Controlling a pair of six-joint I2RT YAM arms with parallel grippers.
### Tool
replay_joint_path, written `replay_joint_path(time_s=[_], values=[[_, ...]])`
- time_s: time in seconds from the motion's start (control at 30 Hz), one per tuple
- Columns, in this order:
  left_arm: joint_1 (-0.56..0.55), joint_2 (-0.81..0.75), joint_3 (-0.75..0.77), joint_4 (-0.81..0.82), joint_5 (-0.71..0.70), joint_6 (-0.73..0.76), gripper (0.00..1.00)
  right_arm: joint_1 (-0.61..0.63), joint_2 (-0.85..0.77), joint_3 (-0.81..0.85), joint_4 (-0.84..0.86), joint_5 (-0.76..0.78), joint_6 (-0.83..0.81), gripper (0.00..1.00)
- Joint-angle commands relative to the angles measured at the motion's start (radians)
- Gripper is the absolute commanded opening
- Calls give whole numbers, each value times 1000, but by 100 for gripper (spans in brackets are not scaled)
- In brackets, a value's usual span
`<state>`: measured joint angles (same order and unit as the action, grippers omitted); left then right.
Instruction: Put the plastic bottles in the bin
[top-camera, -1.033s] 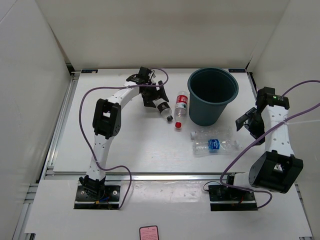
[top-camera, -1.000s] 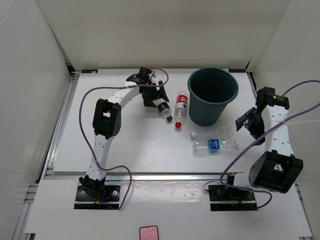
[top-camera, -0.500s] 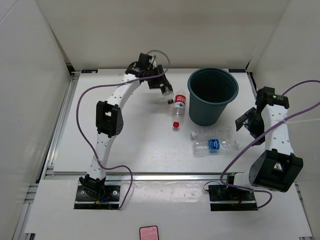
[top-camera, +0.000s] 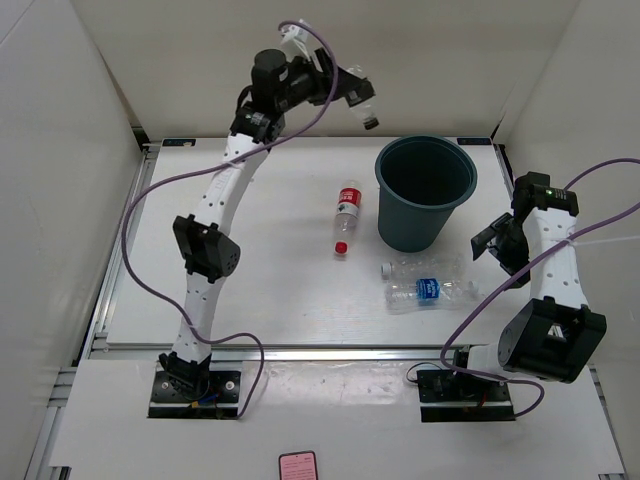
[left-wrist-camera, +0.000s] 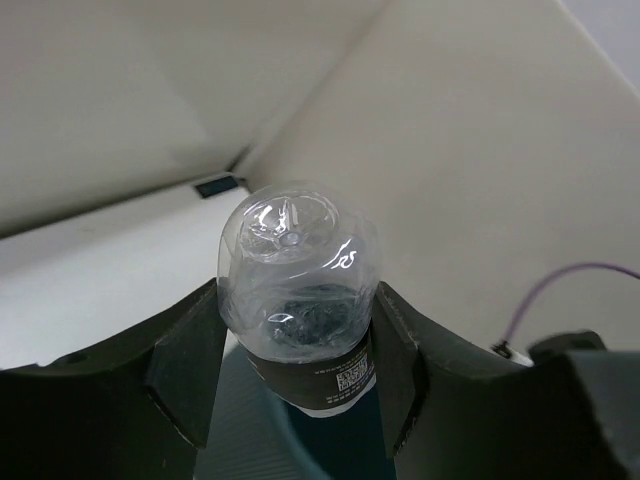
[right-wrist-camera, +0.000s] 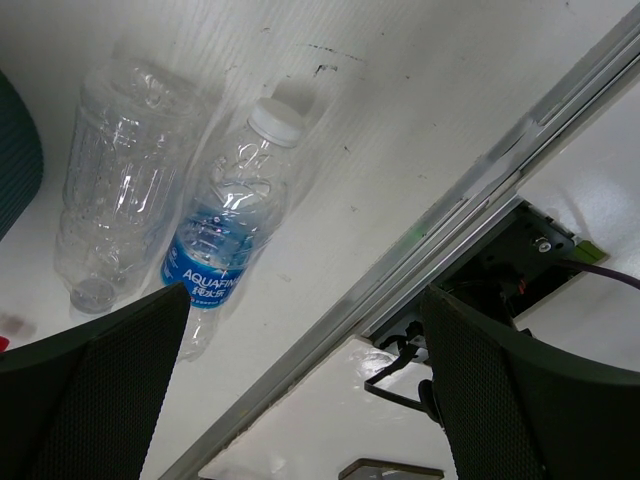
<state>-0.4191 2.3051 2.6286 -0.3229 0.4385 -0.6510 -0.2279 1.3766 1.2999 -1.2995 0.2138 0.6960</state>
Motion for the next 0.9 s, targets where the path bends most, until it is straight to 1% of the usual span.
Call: replay_joint_path(time_s=[0.0, 0.07, 0.2, 0.37, 0.5, 0.6, 0.67, 0.7, 0.73, 0.8, 0.87], values=[[-63, 20, -11, 129, 109, -84, 43, -4, 1, 38, 11, 19, -12, 100], [-63, 30, -24, 168, 118, -124, 43, -4, 1, 38, 11, 19, -12, 100], [-104, 30, -48, 214, 130, -150, 43, -4, -19, -13, 29, 28, -12, 100], [-147, 53, -73, 266, 141, -197, 47, -4, -19, -13, 29, 4, -12, 100], [-170, 62, -85, 340, 151, -280, 50, -4, 1, 9, 39, -24, -32, 100], [-182, 71, -97, 358, 170, -306, 55, -4, 10, 19, 39, -34, -41, 100], [-182, 71, -117, 358, 180, -318, 68, -4, -2, 6, 39, -34, -41, 100], [-182, 71, -117, 358, 190, -318, 79, -4, -16, -4, 39, -34, -41, 100], [-182, 71, -127, 358, 200, -318, 100, -4, -16, -17, 49, -34, -41, 100], [-182, 50, -136, 358, 210, -318, 100, -4, -25, -17, 49, -45, -41, 100], [-182, 37, -136, 337, 210, -279, 100, -4, -25, -17, 60, -56, -41, 100]])
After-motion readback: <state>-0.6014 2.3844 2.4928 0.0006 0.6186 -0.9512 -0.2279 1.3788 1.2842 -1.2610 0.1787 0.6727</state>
